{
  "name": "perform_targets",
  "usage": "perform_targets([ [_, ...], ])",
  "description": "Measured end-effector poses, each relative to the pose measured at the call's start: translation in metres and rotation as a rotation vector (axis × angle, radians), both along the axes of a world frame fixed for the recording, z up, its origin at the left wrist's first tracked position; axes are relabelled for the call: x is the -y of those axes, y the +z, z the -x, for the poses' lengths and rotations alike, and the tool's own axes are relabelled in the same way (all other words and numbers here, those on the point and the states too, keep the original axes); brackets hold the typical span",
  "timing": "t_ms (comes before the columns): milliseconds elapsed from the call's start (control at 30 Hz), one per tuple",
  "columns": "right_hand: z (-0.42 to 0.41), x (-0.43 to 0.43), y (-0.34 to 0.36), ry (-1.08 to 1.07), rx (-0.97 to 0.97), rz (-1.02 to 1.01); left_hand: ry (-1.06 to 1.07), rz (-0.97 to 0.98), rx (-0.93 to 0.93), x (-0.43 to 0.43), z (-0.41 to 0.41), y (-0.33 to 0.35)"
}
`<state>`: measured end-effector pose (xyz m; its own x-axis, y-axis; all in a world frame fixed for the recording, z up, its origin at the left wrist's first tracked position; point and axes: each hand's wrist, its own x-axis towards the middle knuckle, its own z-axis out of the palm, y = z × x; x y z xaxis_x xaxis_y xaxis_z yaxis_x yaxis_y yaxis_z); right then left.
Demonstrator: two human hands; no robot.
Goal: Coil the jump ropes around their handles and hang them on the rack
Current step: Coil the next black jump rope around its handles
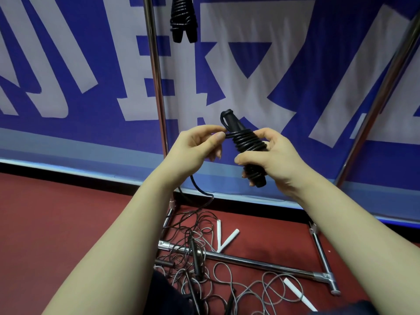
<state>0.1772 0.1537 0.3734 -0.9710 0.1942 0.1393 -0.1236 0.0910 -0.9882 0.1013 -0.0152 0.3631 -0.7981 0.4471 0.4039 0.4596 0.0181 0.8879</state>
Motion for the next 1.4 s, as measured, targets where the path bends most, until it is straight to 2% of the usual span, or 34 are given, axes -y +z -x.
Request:
perform_targets([
  [133,-0.001,0.0,0.001,-0.004,-0.009,-0.041,-0.043,0.007,0.058,-0.001,0.001,-0.004],
  [300,-0.005,0.008,0.006,0.171,-0.009,0.149,-0.171,-0.105,0.138,-0.01,-0.007,-0.002],
  [433,-0.01,0.013,0.007,0.469,0.06,0.416,-0.274,-0.203,0.185,-0.013,-0.011,0.004],
  [600,-0.003,0.014,-0.008,0.986,0.146,0.939,-0.288,-0.224,0.21,-0.011,-0.016,0.009],
  [633,-0.002,0.014,-0.01,1.055,0.162,0.988,-0.292,-0.232,0.22,-0.009,-0.018,0.01],
  [700,-0.002,0.014,-0.01,1.024,0.188,0.879,-0.28,-0.239,0.207,-0.005,-0.02,0.012],
  [767,-0.004,0.013,-0.005,0.831,0.194,0.59,-0.203,-0.245,0.198,0.0,-0.018,0.015],
  [867,-0.004,0.008,0.006,0.43,0.097,0.203,-0.08,-0.259,0.161,0.006,-0.015,0.019],
  [1033,-0.007,0.033,0.003,0.132,-0.005,-0.341,0.064,-0.264,0.212,-0.006,-0.022,0.02],
  [1100,-0.004,0.045,-0.006,-0.071,-0.036,-0.402,0.081,-0.287,0.252,-0.01,-0.024,0.019],
  [1167,-0.001,0.05,-0.012,-0.186,-0.071,-0.424,0.082,-0.291,0.275,-0.011,-0.024,0.019],
  [1400,-0.005,0.052,-0.011,-0.218,-0.115,-0.591,-0.034,-0.336,0.402,-0.004,-0.026,0.021],
])
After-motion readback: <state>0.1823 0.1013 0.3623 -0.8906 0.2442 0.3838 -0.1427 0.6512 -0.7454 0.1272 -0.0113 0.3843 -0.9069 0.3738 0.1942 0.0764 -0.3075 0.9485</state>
